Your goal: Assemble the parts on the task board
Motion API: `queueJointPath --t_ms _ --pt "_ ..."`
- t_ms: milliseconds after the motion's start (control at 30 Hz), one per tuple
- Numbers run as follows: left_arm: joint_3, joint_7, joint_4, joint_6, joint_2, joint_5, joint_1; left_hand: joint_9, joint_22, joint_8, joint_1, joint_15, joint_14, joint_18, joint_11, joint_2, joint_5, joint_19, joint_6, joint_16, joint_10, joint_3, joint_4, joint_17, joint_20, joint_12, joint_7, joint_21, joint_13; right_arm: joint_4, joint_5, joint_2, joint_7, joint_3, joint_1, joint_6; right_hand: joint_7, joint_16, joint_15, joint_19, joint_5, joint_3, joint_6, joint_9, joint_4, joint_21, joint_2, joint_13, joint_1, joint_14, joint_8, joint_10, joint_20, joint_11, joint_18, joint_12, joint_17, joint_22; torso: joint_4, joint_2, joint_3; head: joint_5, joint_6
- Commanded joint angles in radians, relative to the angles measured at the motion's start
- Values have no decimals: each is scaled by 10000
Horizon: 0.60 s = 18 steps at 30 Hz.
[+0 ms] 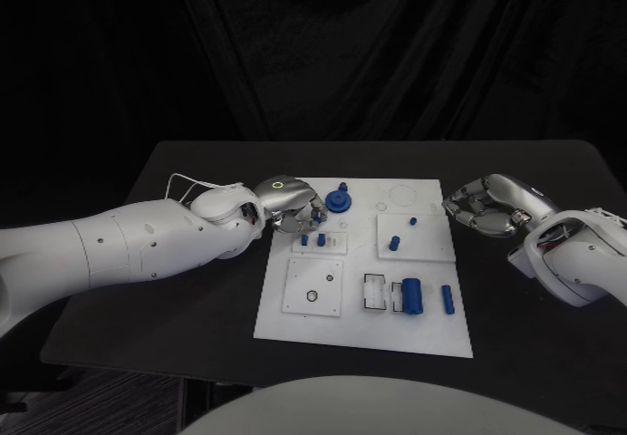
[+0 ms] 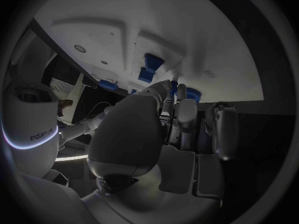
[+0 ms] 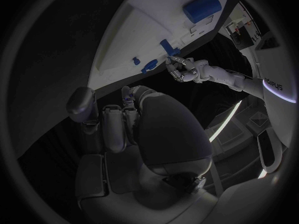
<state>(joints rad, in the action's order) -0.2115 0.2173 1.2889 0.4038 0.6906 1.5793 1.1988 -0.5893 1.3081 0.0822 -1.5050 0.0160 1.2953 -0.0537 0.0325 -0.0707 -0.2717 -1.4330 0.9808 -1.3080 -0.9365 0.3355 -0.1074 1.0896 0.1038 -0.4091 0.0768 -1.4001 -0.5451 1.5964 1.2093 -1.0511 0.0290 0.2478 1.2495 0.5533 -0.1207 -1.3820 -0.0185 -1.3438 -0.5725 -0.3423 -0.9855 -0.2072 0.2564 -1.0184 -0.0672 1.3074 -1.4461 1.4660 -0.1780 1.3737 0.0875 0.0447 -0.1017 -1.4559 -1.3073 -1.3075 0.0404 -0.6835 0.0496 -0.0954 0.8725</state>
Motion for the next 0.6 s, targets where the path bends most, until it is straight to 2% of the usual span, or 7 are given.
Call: queueJointPath --t_ms 33,200,467,567,600 --pt "5 10 55 -140 -6 -4 -17 11 2005 -29 85 20 -88 67 -21 -16 44 61 -50 80 -19 2 -5 -27 -10 61 18 71 -11 0 53 -4 -150 -6 -25 -56 -7 24 -48 -31 -37 -20 28 -3 -46 48 -77 774 -42 -7 -33 -24 -27 -16 -56 21 -309 -1218 7 1 -2 -15 1" --pt "5 -15 60 -216 -15 -4 -22 11 2001 -23 92 19 -91 64 -21 -17 48 70 -32 83 -15 0 -9 -31 -10 68 24 84 -8 -8 53 10 -153 -6 -27 -71 -12 19 -44 -27 -35 -33 36 -1 -50 62 -70 777 -49 -5 -29 -20 -27 -11 -57 19 -314 -1215 -6 1 3 -34 1" --pt "5 -88 25 -349 -22 -4 -30 28 1990 -42 101 15 -140 56 -13 -40 55 98 -39 126 33 -4 -2 -103 -7 110 10 119 11 -15 53 18 -166 -6 -30 -93 -12 19 -44 -27 -35 -33 36 -1 -50 62 -70 777 -49 -5 -29 -20 -27 -11 -57 19 -314 -1215 12 -1 7 -16 1" --pt "5 -178 -7 -433 -44 -4 -37 71 1979 -114 115 10 -164 48 -1 -62 73 125 -148 146 101 1 -2 -133 -5 164 -24 152 35 -16 53 26 -167 -6 -31 -101 -12 19 -44 -27 -35 -33 36 -1 -50 62 -70 777 -49 -5 -29 -20 -27 -11 -57 19 -314 -1215 14 0 8 -15 1" --pt "5 -226 -23 -482 -54 -4 -41 130 1967 -192 139 -8 -209 40 34 -86 127 156 -330 182 194 5 -15 -190 -1 226 -104 191 60 -17 53 31 -165 -6 -32 -103 -12 20 -44 -27 -36 -41 41 0 -55 63 -63 777 -57 -5 -27 -19 -27 -11 -57 19 -312 -1214 16 0 6 -14 1"
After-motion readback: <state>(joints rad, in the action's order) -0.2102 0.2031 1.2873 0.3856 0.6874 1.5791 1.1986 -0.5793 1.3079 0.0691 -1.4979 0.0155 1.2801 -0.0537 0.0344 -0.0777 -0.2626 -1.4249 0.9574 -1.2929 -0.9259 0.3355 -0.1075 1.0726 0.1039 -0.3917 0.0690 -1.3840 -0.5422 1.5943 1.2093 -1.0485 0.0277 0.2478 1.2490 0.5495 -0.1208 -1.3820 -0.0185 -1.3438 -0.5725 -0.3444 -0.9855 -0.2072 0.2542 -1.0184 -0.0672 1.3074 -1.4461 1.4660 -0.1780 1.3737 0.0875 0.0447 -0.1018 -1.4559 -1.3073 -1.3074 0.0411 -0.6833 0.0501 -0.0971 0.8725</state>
